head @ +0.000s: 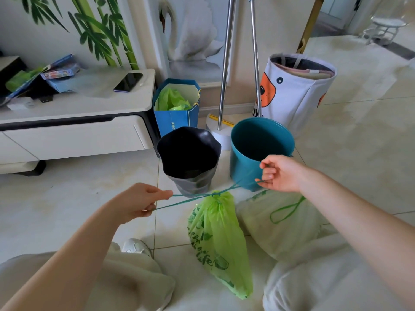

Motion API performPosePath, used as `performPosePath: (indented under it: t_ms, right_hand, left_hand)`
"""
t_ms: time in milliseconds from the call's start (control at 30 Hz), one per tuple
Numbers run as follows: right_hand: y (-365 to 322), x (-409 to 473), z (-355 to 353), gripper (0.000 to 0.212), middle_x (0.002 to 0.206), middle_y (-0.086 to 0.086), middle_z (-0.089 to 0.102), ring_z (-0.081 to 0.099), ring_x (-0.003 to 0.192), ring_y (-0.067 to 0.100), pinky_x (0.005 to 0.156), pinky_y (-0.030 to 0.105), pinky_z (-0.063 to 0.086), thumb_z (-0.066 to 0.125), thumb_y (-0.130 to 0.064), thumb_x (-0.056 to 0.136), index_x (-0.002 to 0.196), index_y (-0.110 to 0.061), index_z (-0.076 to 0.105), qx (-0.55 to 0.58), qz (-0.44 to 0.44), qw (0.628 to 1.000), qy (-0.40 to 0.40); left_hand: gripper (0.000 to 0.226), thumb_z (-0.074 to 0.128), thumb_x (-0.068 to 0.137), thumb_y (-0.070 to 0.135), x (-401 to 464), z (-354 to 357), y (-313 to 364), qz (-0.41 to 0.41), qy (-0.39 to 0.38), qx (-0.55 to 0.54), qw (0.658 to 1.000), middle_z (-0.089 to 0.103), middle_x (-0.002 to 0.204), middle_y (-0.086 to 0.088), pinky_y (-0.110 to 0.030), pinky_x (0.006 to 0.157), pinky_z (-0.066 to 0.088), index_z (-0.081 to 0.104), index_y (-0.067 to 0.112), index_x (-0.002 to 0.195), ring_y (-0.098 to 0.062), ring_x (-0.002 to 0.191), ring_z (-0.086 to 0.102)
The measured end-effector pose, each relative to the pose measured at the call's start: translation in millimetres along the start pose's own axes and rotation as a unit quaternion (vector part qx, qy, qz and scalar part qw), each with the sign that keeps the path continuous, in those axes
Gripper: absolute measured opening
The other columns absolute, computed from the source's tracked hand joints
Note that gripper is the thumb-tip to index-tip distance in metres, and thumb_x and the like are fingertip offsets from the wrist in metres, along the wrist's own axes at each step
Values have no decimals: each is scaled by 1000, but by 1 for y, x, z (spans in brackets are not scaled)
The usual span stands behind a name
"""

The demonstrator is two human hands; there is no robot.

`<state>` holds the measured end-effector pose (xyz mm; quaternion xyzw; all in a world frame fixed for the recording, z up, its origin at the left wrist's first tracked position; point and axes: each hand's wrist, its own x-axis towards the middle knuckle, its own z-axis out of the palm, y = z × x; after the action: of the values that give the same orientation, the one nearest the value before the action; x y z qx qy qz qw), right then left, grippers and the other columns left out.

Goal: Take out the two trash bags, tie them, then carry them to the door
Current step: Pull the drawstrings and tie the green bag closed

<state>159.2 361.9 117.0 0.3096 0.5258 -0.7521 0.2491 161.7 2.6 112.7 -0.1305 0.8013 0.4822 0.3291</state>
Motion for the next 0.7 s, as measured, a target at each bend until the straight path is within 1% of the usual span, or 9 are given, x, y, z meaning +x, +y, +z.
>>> performPosePath:
  t_ms: [67,133,200,267,333,400,467,600,700]
  right_hand:
    - [1,0,-3,27,37,-5,25,32,35,13,74,33,49,40,-17,91,65,-13,45,0,5,1000,14]
    - [3,0,-3,27,36,-6,25,31,34,12,71,31,48,40,-16,91,65,-12,46,-5,5,1000,21]
    - [4,1,-1,25,36,-6,25,30,33,11,68,29,45,41,-16,92,68,-12,48,-11,-6,999,34]
    - [1,1,1,22,37,-7,27,28,32,10,60,27,39,41,-16,93,74,-12,51,-23,-36,998,52]
    - [-6,-3,5,19,41,-8,30,27,34,9,51,25,31,42,-15,93,79,-12,55,-26,-82,995,47]
    - [-13,-13,12,18,46,-7,33,27,37,8,46,24,28,43,-14,94,83,-11,58,-38,-128,991,17]
    - [-16,-28,24,18,52,-3,37,29,40,10,47,25,29,45,-13,94,88,-9,61,-77,-173,982,-8]
    - [-14,-60,51,17,58,2,40,29,48,13,51,28,22,48,-7,94,95,-1,64,-171,-261,948,-61]
    - [-13,-75,62,20,59,6,43,30,52,16,52,29,21,46,-5,96,94,2,64,-202,-285,930,-113]
  left_hand:
    - [32,82,70,34,3,-2,-4,-12,21,85,996,48,54,0,-26,57,45,74,7,85,-16,56,44]
    - [33,80,73,30,6,-3,-5,-13,85,163,983,55,62,-9,-32,65,51,71,0,83,-22,62,51]
    - [30,73,81,25,6,-2,0,-18,120,153,981,55,63,-12,-37,75,56,67,-4,79,-24,62,53]
    - [22,66,86,17,0,0,14,-26,98,55,993,49,57,-7,-39,80,57,62,-2,76,-20,55,49]
    - [19,62,87,12,-8,3,34,-16,43,-104,994,39,48,0,-38,77,58,55,6,71,-14,45,43]
    - [29,57,88,11,-15,8,54,19,-25,-271,962,30,44,4,-30,63,56,46,13,61,-11,39,34]
    - [36,52,90,13,-23,16,73,56,-87,-374,922,25,44,6,-23,51,50,44,15,55,-9,38,28]
    - [26,51,87,17,-28,45,102,56,-199,-446,871,24,42,8,-14,39,31,51,10,61,-5,35,22]
    - [35,47,93,22,-25,67,115,39,-221,-407,886,26,43,7,-12,34,26,63,4,68,-4,35,23]
